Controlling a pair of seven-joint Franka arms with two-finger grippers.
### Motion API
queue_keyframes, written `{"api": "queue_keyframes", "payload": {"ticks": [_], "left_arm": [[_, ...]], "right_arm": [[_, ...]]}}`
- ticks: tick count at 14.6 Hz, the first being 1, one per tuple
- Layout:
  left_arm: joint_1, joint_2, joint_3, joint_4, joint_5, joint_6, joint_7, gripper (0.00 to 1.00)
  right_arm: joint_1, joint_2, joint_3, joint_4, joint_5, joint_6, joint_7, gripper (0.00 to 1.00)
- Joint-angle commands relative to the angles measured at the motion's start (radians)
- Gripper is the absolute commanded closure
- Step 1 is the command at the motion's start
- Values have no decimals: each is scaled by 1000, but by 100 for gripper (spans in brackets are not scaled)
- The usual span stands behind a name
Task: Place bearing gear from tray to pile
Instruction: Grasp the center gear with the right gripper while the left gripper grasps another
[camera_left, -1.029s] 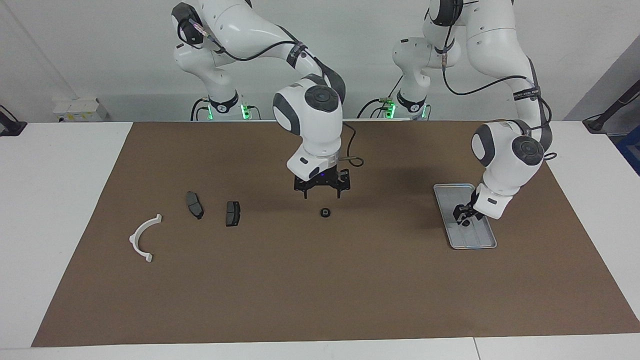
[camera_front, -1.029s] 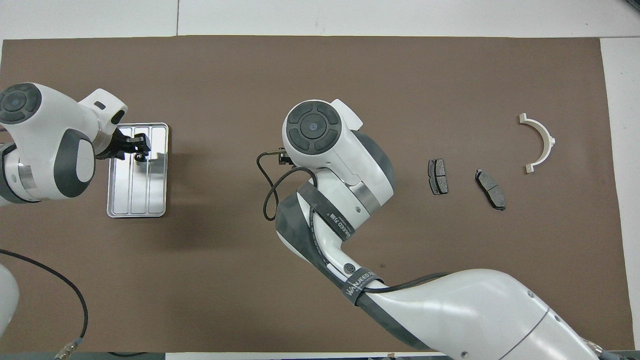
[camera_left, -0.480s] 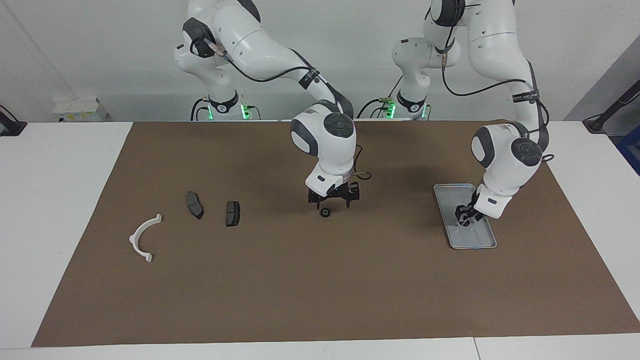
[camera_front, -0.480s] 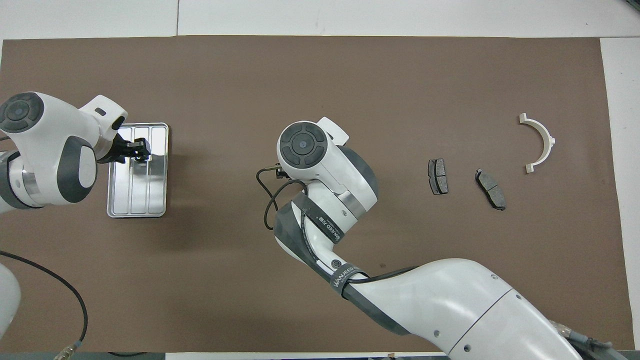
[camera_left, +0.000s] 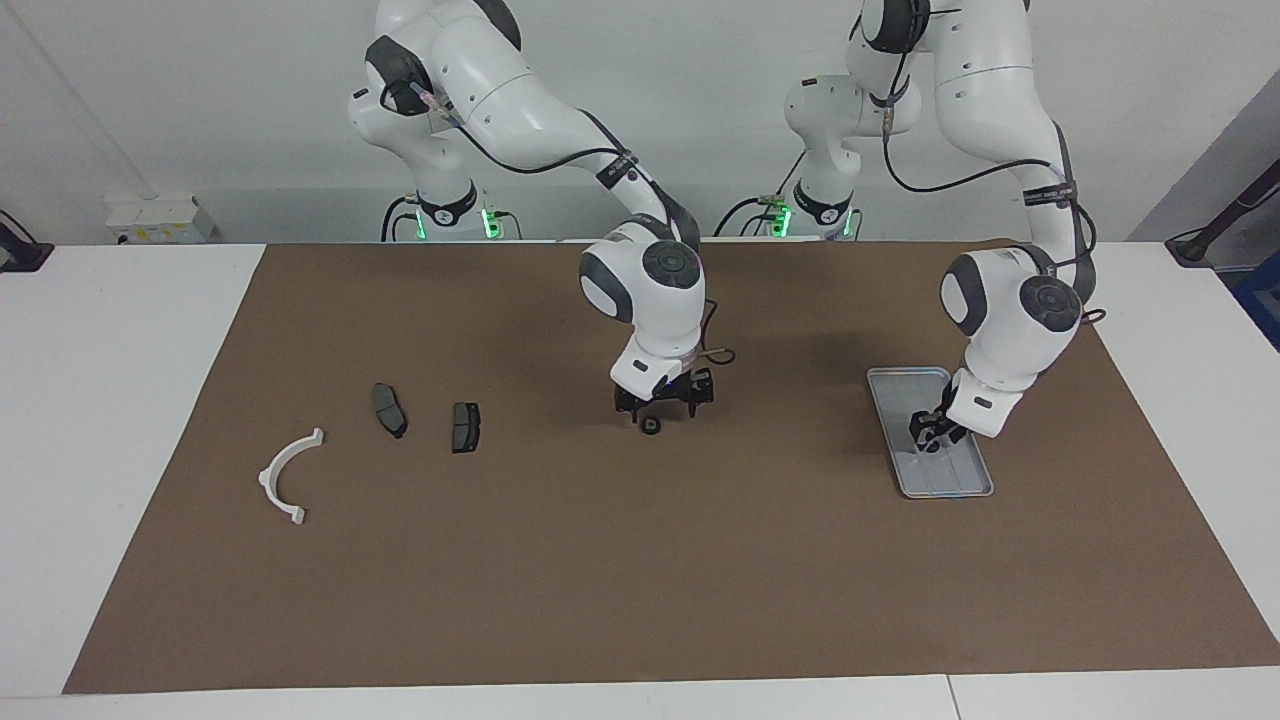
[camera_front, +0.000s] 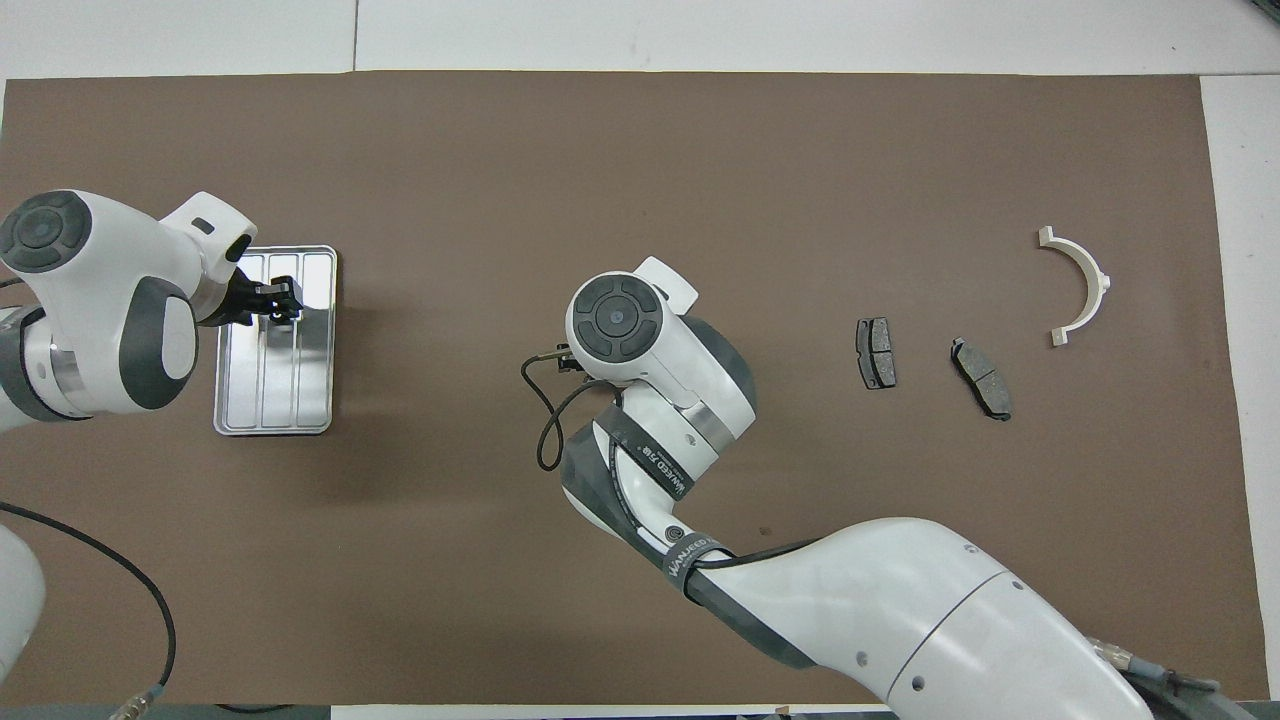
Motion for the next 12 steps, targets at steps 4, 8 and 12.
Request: {"api": "queue_keyframes", "payload": {"ticks": [4, 8, 12], "left_arm": [[10, -18, -9, -42, 2, 36, -5, 42], [10, -11, -9, -43, 2, 48, -5, 47], [7, -7, -9, -46, 2, 53, -5, 86]], "right_arm": [[-23, -36, 3, -75, -20, 41, -27, 3], [-24, -36, 3, -82, -20, 52, -23, 47], [-24, -38, 1, -69, -18, 29, -15, 100]]}}
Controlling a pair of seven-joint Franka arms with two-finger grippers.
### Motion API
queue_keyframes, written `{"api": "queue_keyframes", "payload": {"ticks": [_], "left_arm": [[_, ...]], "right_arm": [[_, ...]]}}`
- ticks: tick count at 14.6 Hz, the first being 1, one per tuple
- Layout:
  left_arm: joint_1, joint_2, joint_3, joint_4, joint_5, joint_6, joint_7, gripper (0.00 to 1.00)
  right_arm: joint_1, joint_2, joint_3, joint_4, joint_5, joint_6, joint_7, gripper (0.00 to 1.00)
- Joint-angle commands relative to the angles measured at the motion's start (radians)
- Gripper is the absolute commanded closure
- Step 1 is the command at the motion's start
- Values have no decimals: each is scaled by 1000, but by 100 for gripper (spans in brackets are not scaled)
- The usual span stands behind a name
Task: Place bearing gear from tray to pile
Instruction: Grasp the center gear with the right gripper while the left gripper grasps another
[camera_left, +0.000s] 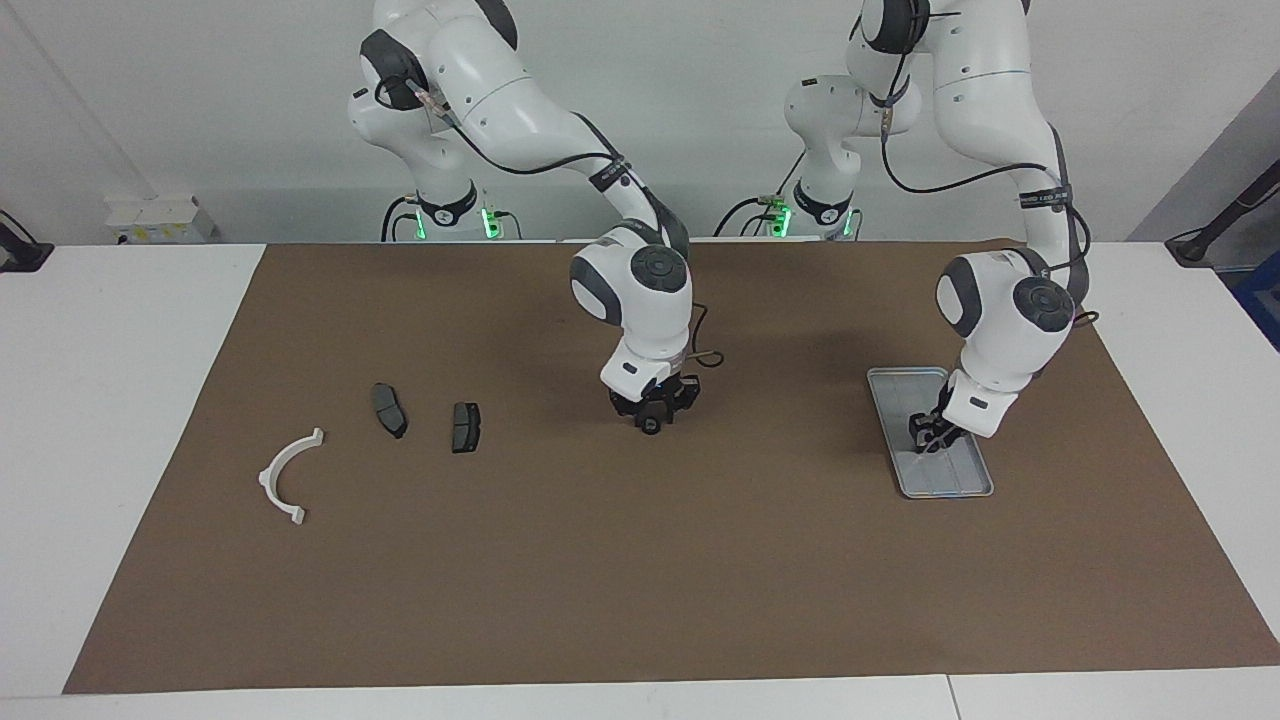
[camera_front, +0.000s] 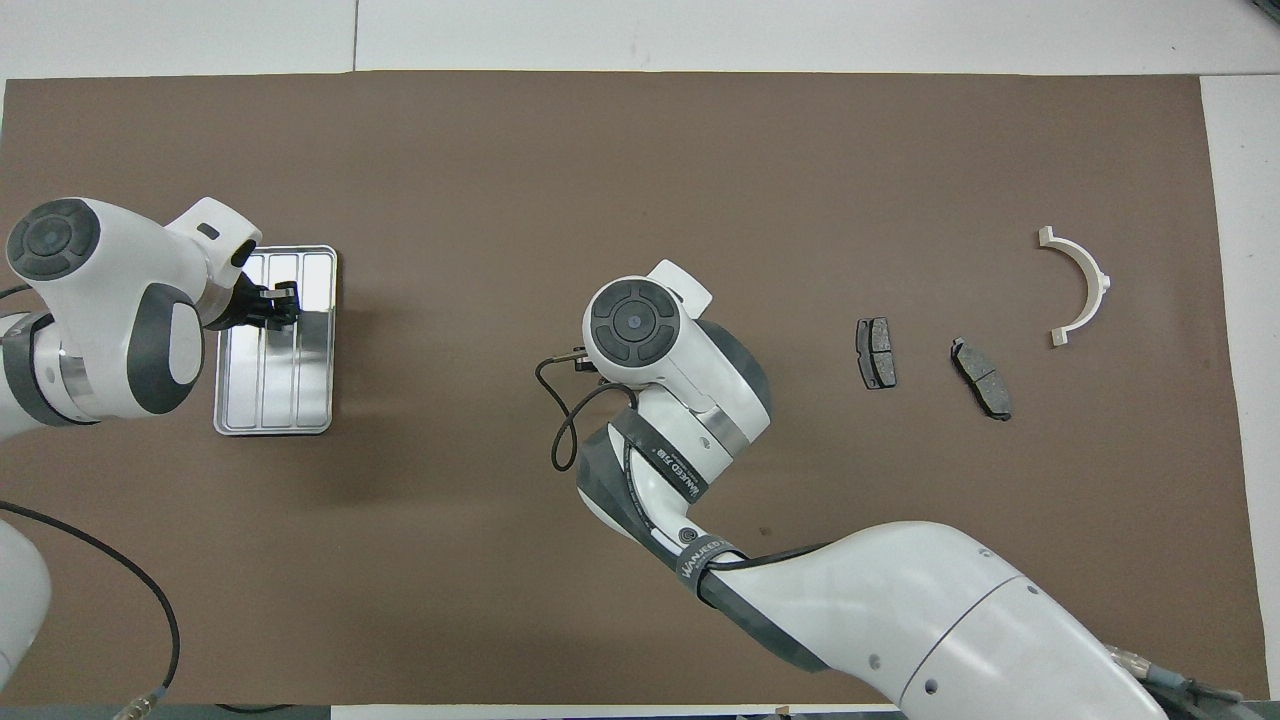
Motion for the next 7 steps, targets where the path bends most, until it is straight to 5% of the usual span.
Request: {"api": "queue_keyframes", "payload": {"ticks": [1, 7], "left_arm": [[8, -9, -6, -27, 4, 24, -3, 100], [-13, -5, -16, 53, -72, -67, -63, 100]], "right_arm": [[-14, -10, 9, -14, -17, -10, -8, 100], [-182, -107, 14, 76, -1, -222, -206, 100]]}}
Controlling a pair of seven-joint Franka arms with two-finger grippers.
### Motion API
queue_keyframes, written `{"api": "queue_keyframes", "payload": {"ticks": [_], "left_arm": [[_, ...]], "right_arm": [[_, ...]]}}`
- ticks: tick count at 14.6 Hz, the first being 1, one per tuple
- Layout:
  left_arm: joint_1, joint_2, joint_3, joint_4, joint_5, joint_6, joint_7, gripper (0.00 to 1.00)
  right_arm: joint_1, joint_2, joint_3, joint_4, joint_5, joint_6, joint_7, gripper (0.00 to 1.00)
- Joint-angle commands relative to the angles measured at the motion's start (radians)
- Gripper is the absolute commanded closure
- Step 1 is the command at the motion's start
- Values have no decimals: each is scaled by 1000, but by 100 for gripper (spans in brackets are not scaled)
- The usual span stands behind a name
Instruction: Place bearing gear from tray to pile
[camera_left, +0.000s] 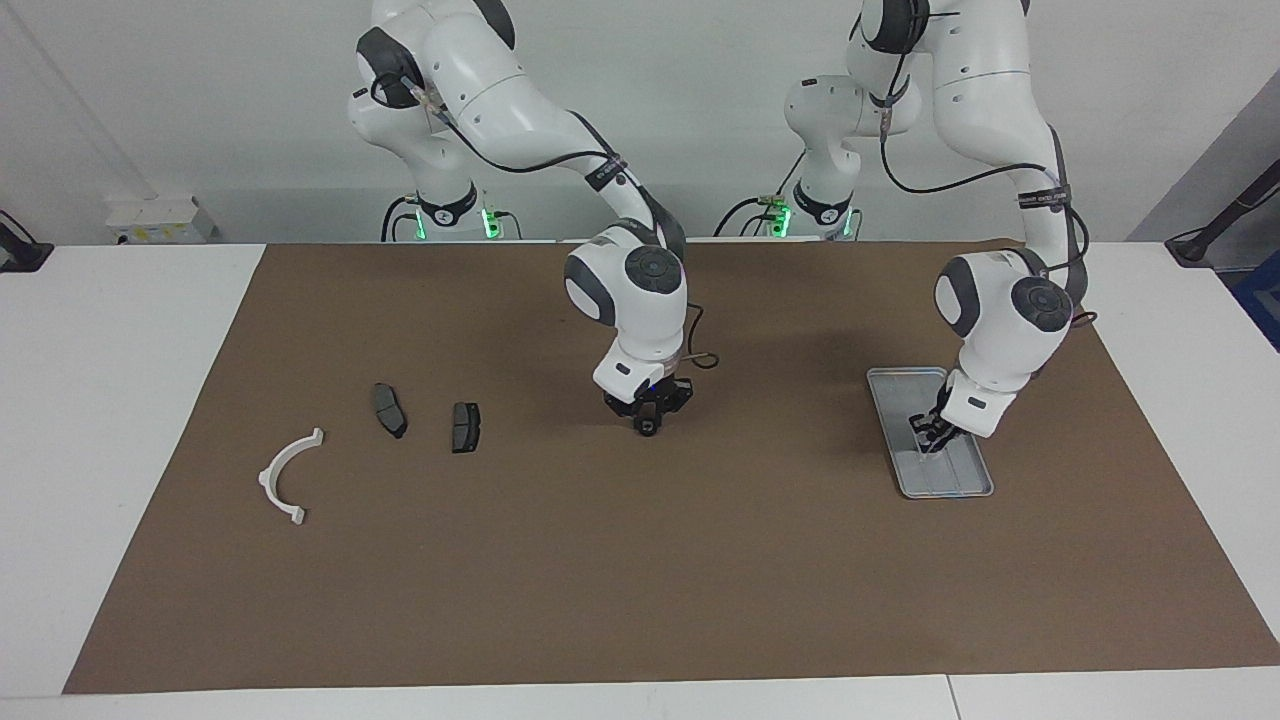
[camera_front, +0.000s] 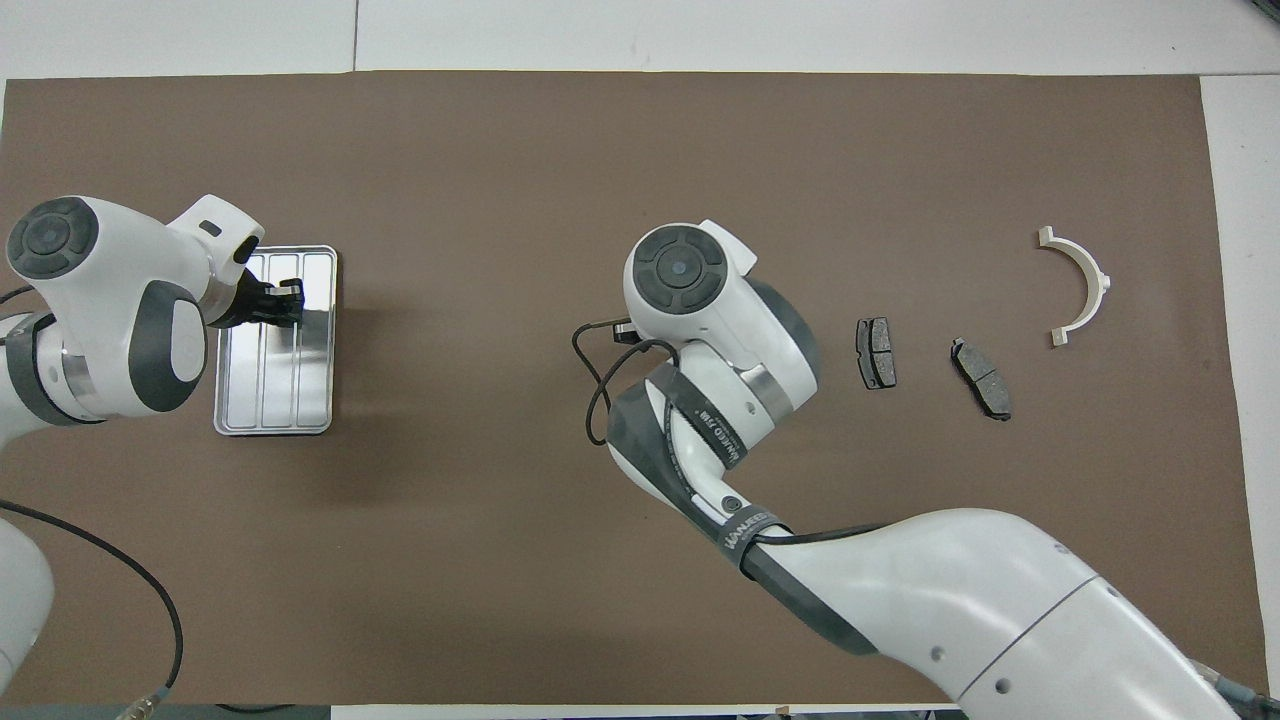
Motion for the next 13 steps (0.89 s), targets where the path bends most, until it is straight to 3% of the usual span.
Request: {"api": "queue_keyframes", "payload": {"ticks": [1, 7, 10, 13], "left_arm": [[-42, -3, -9, 68, -21, -86, -109, 100], [-330, 35, -3, 237, -19, -185, -633, 100], [-505, 60, -1, 246, -18, -176, -840, 100], [-587, 149, -4, 312, -21, -114, -934, 100]], "right_arm": [[-121, -78, 16, 11, -1, -84, -145, 100], [-489, -124, 16, -40, 14, -91, -666, 100], [-566, -124, 16, -118, 14, 6, -745, 100], [-578, -124, 14, -195, 16, 109, -745, 100]]}}
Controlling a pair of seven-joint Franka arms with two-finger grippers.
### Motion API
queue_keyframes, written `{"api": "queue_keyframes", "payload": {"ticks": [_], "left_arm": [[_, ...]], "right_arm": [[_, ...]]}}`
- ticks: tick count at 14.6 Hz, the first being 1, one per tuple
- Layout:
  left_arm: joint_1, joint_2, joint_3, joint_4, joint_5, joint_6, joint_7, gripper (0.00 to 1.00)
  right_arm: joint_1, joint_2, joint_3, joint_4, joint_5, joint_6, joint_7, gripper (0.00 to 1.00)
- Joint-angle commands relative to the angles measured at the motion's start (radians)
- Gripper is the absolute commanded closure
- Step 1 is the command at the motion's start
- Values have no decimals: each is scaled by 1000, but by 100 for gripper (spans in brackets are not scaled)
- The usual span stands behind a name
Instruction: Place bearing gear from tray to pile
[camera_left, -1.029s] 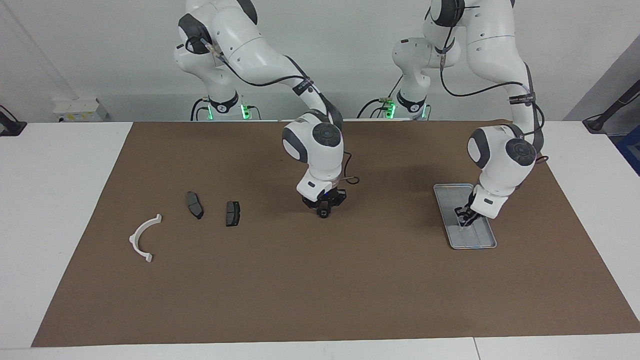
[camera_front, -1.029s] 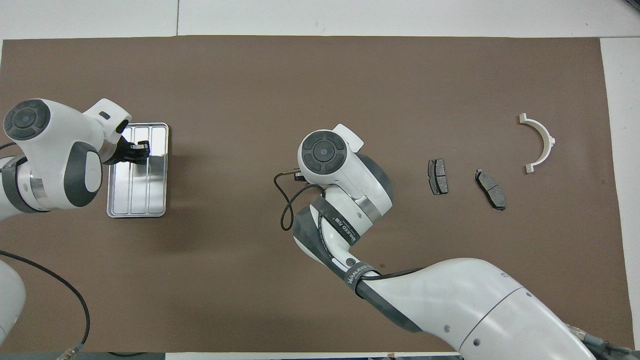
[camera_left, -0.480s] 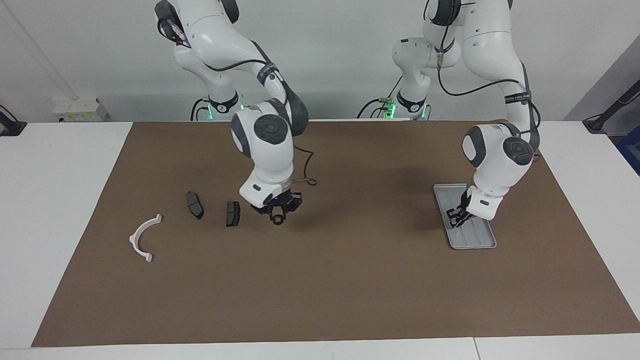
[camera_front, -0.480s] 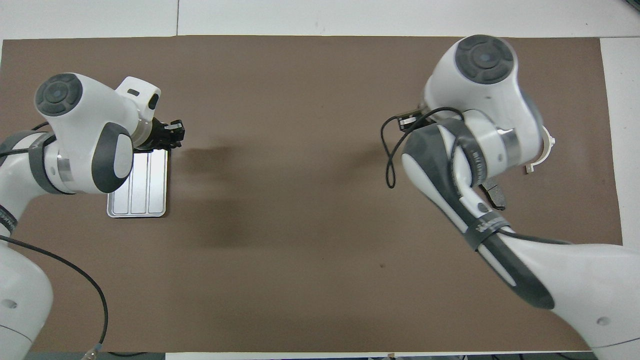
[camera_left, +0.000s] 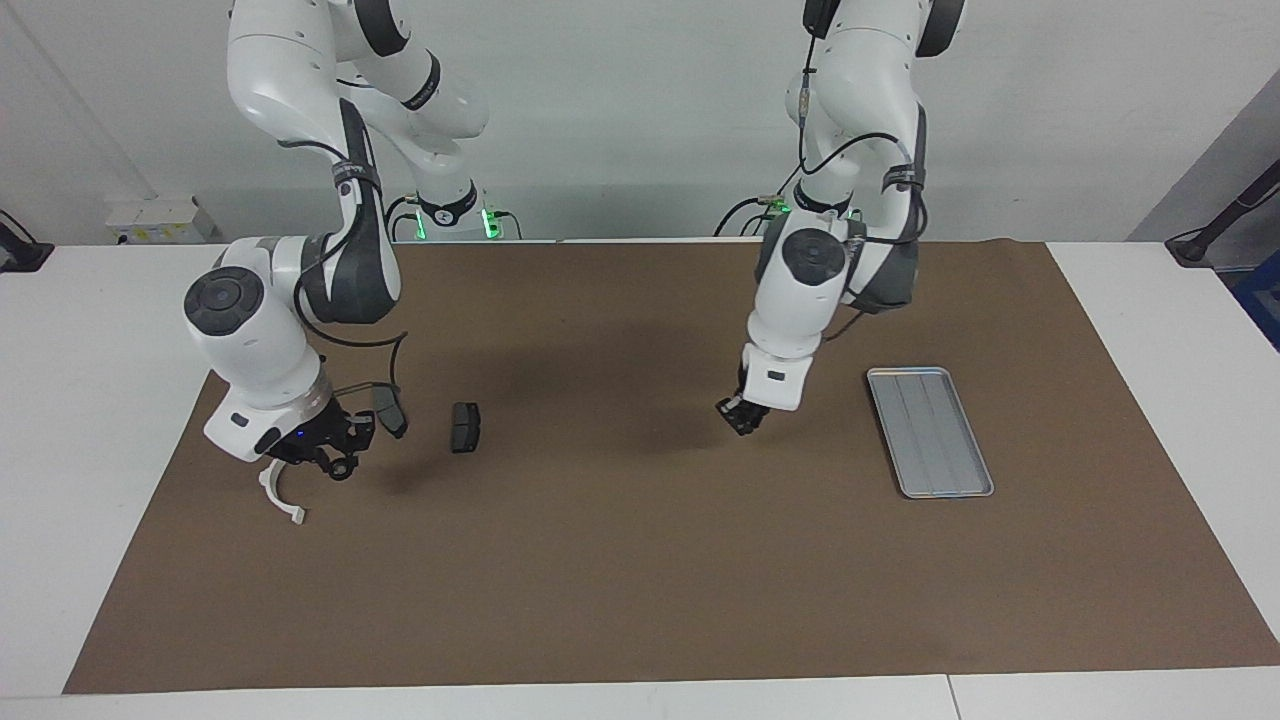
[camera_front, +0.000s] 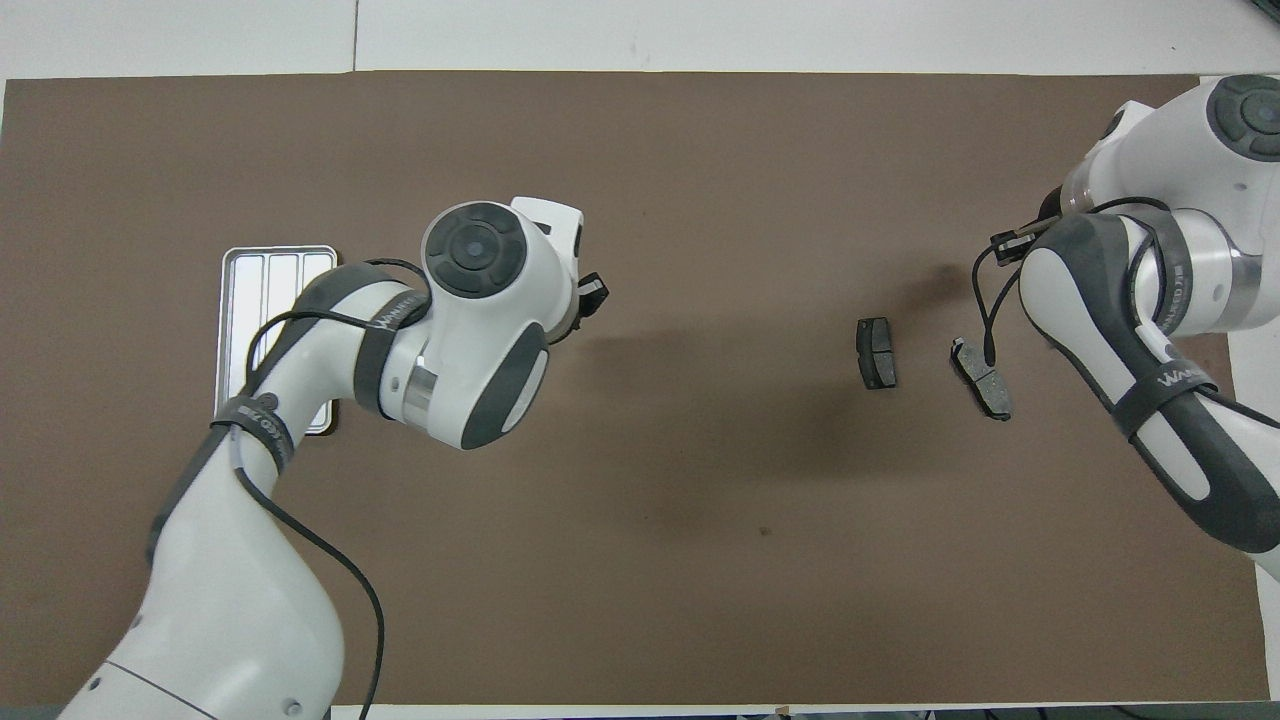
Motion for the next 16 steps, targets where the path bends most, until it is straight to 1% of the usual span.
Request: {"api": "queue_keyframes", "payload": {"ticks": [1, 2, 3, 7, 12, 13, 14, 15, 16], "left_arm": [[-40, 90, 20, 93, -9, 23, -54, 100], [-74, 137, 23, 148, -7, 8, -98, 100], [-86, 174, 25, 190, -3, -17, -120, 100], [-86, 176, 25, 175, 2, 8, -131, 100], [-88, 178, 25, 144, 3, 23, -131, 100], [-88, 178, 25, 144, 3, 23, -131, 100], [-88, 179, 25, 142, 3, 23, -131, 100], [-88, 179, 25, 142, 2, 23, -131, 100], [-88, 179, 25, 142, 3, 23, -131, 95]], "right_arm": [[-12, -12, 15, -66, 11, 65, -12, 100], [-17, -4, 15, -69, 11, 74, -13, 100], [-26, 0, 15, -86, 10, 106, -15, 100], [-43, 14, 13, -129, 10, 178, -39, 100], [-57, 20, 13, -158, 10, 187, -38, 100], [-55, 20, 15, -158, 10, 187, -35, 91], [-55, 20, 15, -158, 10, 187, -33, 51], [-54, 20, 15, -158, 10, 187, -30, 12], [-55, 20, 15, -157, 10, 186, -33, 0]]}}
